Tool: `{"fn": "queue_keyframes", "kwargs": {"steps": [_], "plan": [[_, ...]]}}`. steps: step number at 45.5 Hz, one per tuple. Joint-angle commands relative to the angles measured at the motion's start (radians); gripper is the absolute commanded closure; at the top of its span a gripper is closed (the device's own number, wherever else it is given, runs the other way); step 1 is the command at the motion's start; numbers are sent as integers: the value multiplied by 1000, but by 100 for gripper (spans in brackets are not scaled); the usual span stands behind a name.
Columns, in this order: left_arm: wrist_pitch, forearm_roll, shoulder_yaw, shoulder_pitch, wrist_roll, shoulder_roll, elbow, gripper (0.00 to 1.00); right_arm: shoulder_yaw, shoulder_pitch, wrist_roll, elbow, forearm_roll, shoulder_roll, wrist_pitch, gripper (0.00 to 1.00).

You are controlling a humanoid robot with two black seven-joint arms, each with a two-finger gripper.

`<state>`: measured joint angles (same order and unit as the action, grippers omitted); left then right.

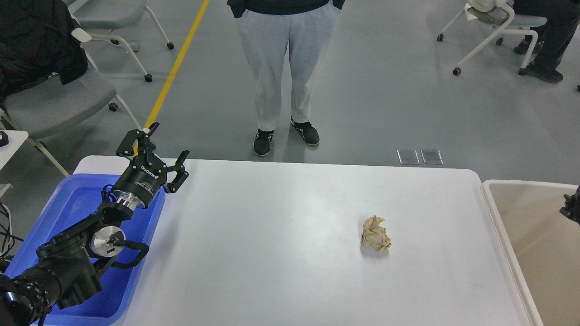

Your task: Tidy desktop

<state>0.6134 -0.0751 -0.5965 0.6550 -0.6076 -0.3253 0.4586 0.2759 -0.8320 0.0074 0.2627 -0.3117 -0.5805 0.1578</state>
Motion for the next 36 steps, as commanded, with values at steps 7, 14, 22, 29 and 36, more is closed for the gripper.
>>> {"fn": "queue_keyframes", "kwargs": {"steps": [7,14,22,29,36], "plan": [[0,0,0,0,-1,0,0,0,446,-164,-10,199,-7,76,-64,0],[0,0,0,0,-1,0,0,0,536,-167,-9,237,-9,154,-188,0],[0,0,0,0,-1,0,0,0,557,-162,0,243,-7,249,-329,0],[0,0,0,0,-1,0,0,0,554,-130,3,242,-6,332,-402,0],[0,0,0,0,-1,0,0,0,545,-84,5,240,-1,406,-414,0]]}}
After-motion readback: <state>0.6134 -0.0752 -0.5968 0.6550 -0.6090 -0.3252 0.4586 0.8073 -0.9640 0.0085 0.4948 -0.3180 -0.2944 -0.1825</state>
